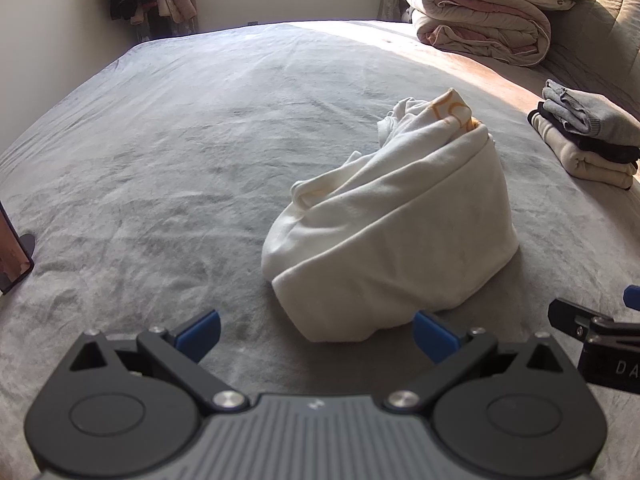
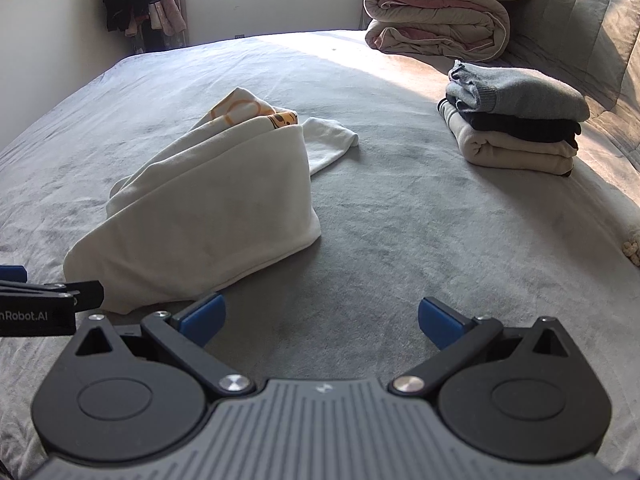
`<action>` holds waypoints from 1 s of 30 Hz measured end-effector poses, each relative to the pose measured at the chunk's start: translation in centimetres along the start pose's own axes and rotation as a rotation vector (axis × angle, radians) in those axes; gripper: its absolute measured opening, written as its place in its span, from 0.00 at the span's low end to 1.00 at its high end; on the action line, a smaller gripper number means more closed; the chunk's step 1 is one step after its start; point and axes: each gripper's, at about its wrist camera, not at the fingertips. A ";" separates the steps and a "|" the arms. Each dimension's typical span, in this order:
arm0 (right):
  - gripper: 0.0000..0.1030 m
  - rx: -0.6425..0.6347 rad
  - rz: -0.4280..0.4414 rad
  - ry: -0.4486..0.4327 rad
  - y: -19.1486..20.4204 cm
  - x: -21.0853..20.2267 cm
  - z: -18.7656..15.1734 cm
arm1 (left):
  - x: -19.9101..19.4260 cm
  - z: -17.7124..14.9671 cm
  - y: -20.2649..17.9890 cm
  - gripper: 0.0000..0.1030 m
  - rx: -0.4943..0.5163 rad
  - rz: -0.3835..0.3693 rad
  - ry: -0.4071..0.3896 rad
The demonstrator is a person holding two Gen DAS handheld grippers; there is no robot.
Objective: Fold clothes
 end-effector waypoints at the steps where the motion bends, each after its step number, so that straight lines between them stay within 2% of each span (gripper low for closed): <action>1: 1.00 0.000 0.001 0.002 0.0 0.0 0.0 | 0.0 0.0 0.0 1.00 0.000 0.000 0.000; 30: 1.00 -0.013 0.003 0.031 0.1 0.3 -0.3 | 0.2 -0.1 0.4 1.00 -0.012 -0.004 0.010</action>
Point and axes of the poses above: each gripper's, at about its wrist camera, not at the fingertips, and x roughly the way its jaws point, y to its left, z to its top, and after that the axes turned 10 degrees about x, right-handed
